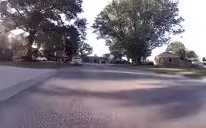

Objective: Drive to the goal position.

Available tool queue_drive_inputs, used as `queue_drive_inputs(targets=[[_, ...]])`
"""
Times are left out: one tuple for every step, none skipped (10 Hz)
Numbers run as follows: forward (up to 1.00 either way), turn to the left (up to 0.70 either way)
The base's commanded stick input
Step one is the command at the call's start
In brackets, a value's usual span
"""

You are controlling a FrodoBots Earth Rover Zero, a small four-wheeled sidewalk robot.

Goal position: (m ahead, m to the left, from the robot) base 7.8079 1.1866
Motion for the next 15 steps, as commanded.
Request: queue_drive_inputs(targets=[[1.00,0.00],[1.00,0.00],[1.00,0.00],[1.00,0.00],[1.00,0.00],[1.00,0.00],[1.00,0.00],[1.00,0.00],[1.00,0.00],[1.00,0.00],[1.00,0.00],[1.00,0.00],[1.00,0.00],[1.00,0.01],[1.00,0.04]])
